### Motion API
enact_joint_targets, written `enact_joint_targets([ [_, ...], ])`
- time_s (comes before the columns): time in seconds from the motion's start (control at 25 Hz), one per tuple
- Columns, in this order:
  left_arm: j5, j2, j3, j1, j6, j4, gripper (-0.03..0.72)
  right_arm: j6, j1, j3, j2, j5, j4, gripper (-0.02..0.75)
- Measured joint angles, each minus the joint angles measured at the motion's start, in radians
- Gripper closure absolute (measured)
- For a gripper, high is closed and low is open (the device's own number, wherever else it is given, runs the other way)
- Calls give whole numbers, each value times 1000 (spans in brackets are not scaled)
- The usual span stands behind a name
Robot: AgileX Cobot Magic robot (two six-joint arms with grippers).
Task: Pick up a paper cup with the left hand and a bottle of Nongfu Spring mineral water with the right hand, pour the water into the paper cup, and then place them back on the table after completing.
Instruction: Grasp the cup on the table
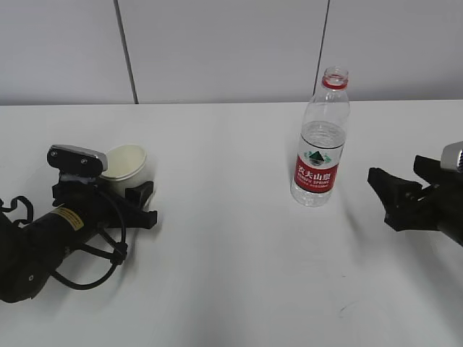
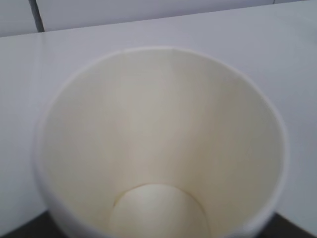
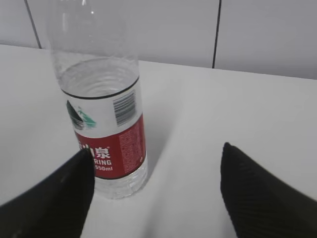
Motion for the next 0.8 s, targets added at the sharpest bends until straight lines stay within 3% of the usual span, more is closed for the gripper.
enact_joint_targets([
  [0.8, -1, 0, 0, 0, 0, 0, 312, 38, 0, -38, 4, -5, -100, 133],
])
